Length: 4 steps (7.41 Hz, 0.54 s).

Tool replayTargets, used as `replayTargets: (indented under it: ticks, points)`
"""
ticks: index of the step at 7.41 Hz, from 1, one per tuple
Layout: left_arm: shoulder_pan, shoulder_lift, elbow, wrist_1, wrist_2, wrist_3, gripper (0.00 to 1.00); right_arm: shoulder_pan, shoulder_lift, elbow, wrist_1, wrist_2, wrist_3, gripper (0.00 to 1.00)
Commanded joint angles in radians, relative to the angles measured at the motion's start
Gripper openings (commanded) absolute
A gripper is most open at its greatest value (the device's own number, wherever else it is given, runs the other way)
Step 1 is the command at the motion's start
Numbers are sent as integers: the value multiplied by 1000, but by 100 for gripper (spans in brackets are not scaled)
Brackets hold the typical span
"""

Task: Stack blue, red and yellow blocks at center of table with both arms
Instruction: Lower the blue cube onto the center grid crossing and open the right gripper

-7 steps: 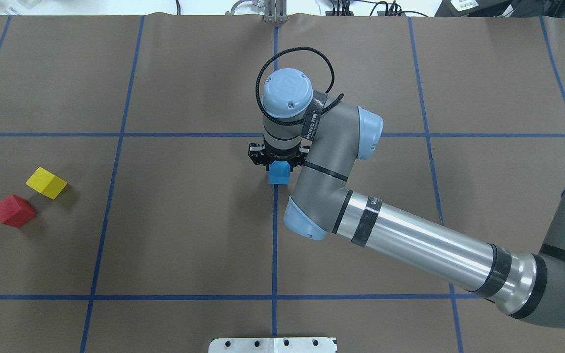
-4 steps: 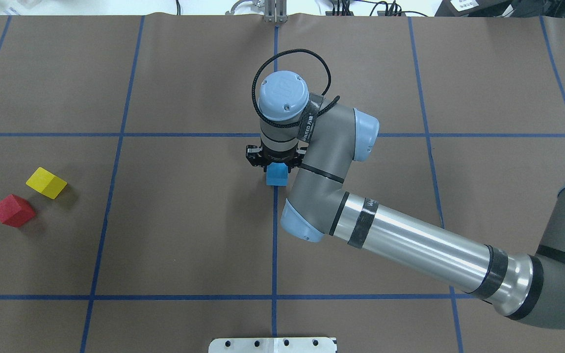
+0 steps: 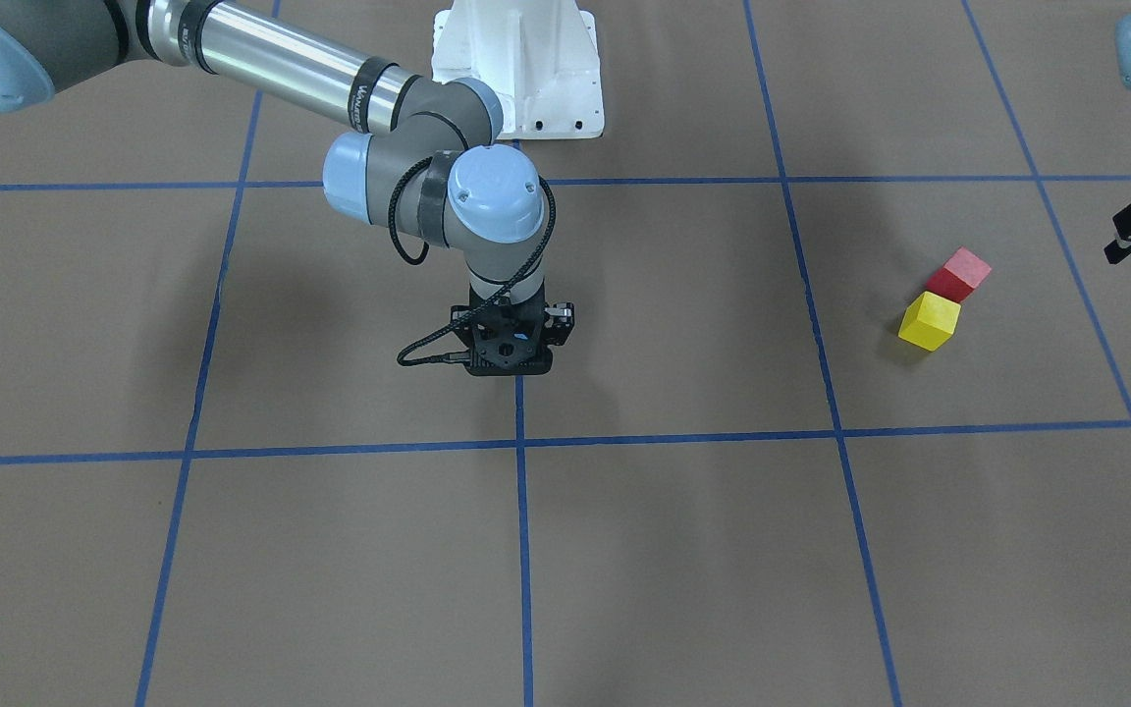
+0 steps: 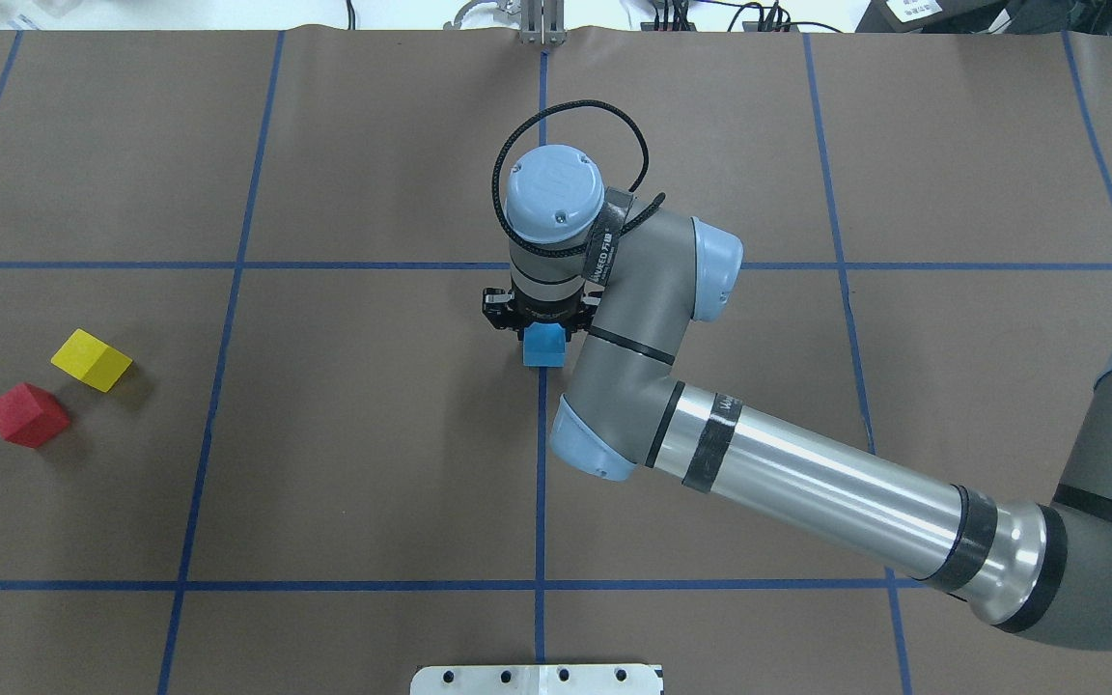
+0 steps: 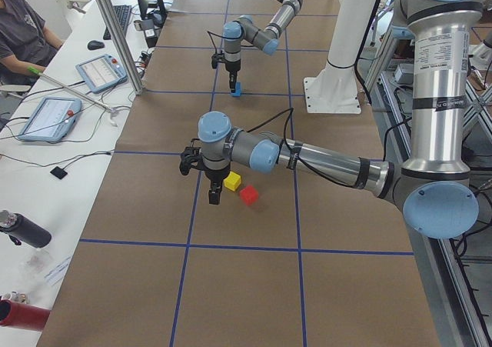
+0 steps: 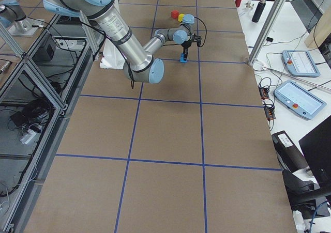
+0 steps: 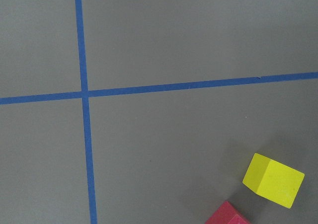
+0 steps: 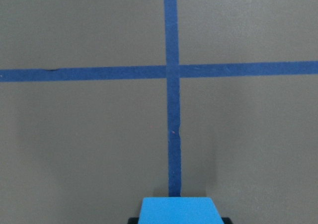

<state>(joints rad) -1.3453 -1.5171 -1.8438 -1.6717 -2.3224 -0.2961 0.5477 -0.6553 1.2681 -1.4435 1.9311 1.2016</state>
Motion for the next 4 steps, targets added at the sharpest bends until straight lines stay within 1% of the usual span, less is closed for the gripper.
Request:
replayTargets:
  ticks: [1, 2, 4]
  points:
    - [0, 0, 0, 1, 0, 0, 99, 0, 0, -1, 0, -3, -2, 60]
    - [0, 0, 0, 1, 0, 0, 99, 0, 0, -1, 0, -4, -2, 99]
    - [0, 0, 0, 1, 0, -5, 99, 0, 0, -1, 0, -4, -5, 99]
